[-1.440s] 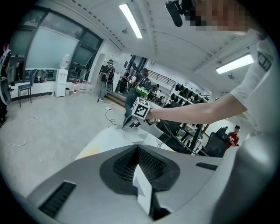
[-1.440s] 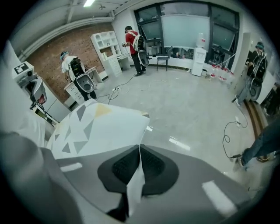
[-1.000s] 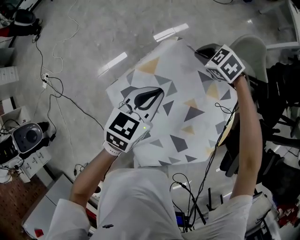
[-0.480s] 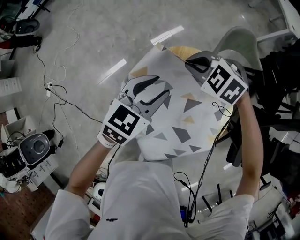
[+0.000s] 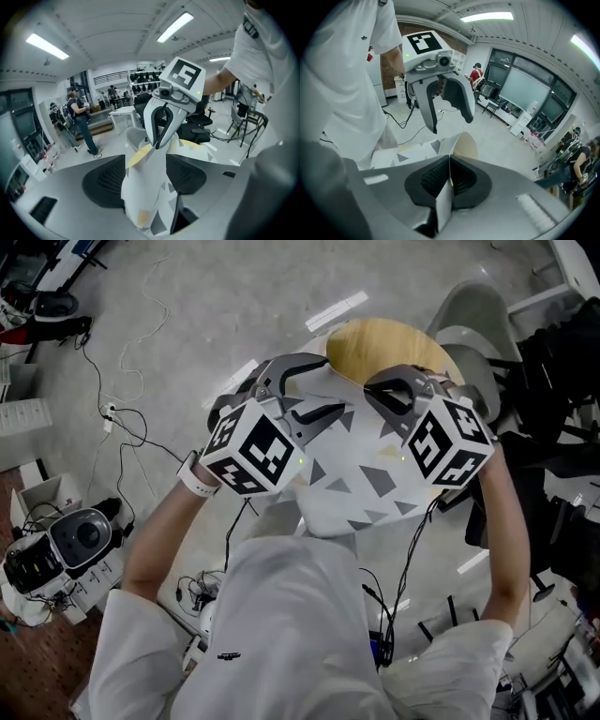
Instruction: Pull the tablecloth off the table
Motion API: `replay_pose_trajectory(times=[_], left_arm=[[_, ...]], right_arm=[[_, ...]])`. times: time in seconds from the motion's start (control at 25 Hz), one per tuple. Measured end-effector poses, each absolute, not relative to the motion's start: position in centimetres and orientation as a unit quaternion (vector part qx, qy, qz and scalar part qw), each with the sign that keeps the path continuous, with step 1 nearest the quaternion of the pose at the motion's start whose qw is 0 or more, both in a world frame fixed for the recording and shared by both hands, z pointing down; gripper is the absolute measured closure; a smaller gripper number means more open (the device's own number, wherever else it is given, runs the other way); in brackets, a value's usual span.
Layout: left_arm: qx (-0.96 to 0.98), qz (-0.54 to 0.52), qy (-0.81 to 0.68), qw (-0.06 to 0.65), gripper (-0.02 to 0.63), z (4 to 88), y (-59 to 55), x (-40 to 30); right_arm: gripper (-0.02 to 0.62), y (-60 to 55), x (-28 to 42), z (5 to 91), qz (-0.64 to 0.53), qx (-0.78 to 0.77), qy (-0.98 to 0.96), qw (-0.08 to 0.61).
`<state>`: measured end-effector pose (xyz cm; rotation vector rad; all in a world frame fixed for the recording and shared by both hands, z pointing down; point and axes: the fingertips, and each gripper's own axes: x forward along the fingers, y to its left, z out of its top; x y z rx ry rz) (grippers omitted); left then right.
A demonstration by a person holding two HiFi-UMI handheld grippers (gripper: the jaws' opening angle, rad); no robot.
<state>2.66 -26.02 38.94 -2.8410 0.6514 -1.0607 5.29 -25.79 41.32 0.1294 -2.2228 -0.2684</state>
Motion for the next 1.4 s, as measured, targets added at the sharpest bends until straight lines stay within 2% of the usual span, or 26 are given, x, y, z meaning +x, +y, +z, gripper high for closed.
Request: replay_pose_trajectory(times=[0.2, 0.4, 0.6, 0.76, 1.08, 1.24, 1.4], left_arm=[[-0.903, -0.403, 0.108, 0.100, 0.345, 38.1, -21.8, 2.1], [-0.893, -0.426, 0.057, 0.134, 0.349, 38.6, -18.4, 2.1], [-0.900, -0.422, 0.014, 0.110, 0.511, 38.2, -14.2, 2.2], [-0.912, -0.403, 0.015, 0.072, 0.577, 37.1, -11.3, 2.5], [-0.924, -0.381, 0.009, 0.026, 0.597, 33.9, -4.2, 1.5], [-0.925, -0.378, -0.013, 0.034, 0.597, 33.2, 0.5, -0.4], [-0.923, -0.380, -0.033, 0.039, 0.597, 32.6, 3.9, -1.7]], right_arm=[[0.583, -20.4, 3.0, 38.7, -0.140, 0.034, -0.887, 0.440], [0.584, -15.7, 1.4, 37.0, -0.157, 0.030, -0.881, 0.445], [0.583, -12.5, 1.1, 36.3, -0.157, 0.045, -0.880, 0.447], [0.583, -10.3, 1.4, 35.1, -0.158, 0.063, -0.879, 0.446], [0.583, -3.6, 0.3, 31.9, -0.137, 0.090, -0.884, 0.437], [0.583, 1.2, -1.5, 31.1, -0.103, 0.102, -0.894, 0.424], [0.583, 4.7, -2.9, 30.6, -0.117, 0.123, -0.887, 0.430]])
